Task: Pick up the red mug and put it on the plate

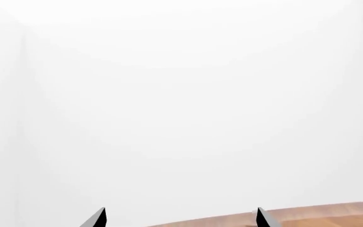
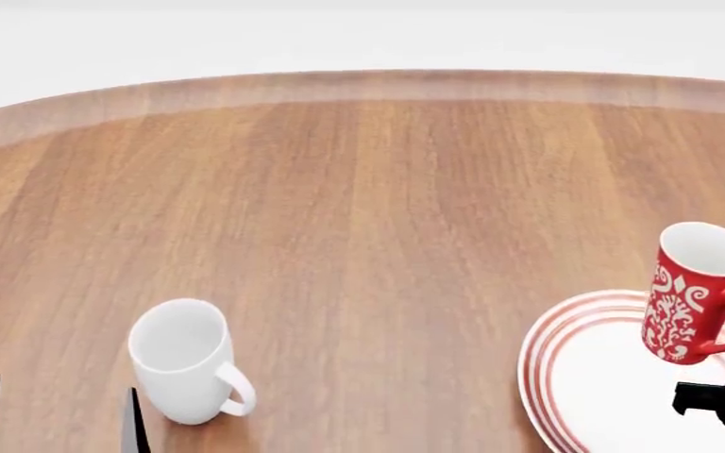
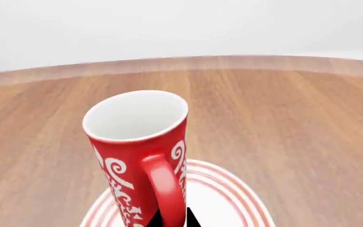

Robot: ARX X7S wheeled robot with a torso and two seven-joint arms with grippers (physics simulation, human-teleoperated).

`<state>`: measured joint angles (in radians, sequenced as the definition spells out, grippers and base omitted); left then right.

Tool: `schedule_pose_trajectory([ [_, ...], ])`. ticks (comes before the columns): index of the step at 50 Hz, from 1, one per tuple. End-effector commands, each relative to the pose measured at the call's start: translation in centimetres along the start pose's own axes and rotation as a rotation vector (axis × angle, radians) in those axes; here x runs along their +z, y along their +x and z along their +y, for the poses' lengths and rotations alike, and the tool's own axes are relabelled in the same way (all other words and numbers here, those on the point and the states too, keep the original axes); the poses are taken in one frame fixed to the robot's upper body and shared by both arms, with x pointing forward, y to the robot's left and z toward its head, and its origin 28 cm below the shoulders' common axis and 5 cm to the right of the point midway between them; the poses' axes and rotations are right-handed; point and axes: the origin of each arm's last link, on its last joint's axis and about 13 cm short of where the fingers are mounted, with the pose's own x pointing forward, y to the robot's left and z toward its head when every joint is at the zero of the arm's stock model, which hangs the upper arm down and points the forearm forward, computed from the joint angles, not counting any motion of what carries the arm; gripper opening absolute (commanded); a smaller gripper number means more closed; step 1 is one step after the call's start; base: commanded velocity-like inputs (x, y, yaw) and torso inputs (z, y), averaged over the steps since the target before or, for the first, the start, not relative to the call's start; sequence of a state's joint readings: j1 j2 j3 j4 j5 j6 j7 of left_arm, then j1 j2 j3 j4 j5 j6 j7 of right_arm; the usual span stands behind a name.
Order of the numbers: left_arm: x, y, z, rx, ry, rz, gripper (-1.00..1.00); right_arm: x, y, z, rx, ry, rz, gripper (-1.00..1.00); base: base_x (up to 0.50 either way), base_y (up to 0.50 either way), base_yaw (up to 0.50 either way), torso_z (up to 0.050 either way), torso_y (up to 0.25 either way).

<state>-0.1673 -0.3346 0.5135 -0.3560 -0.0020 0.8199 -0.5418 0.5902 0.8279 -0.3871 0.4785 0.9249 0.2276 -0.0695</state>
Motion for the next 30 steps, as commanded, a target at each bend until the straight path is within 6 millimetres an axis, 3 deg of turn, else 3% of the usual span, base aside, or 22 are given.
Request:
schedule_pose_trajectory([
  [1, 0.00, 0.00, -0.01, 0.003, -0.007, -0.002, 1.00, 0.27, 0.05, -0.08, 0.000, -0.003, -0.019, -1.00, 0.00, 0.00, 0.00, 0.000, -0.072],
  [30, -0.01, 0.01, -0.01, 0.004, -0.012, -0.009, 1.00, -0.01, 0.25, -0.25, -0.010, -0.009, -0.022, -1.00, 0.00, 0.00, 0.00, 0.000, -0.080],
])
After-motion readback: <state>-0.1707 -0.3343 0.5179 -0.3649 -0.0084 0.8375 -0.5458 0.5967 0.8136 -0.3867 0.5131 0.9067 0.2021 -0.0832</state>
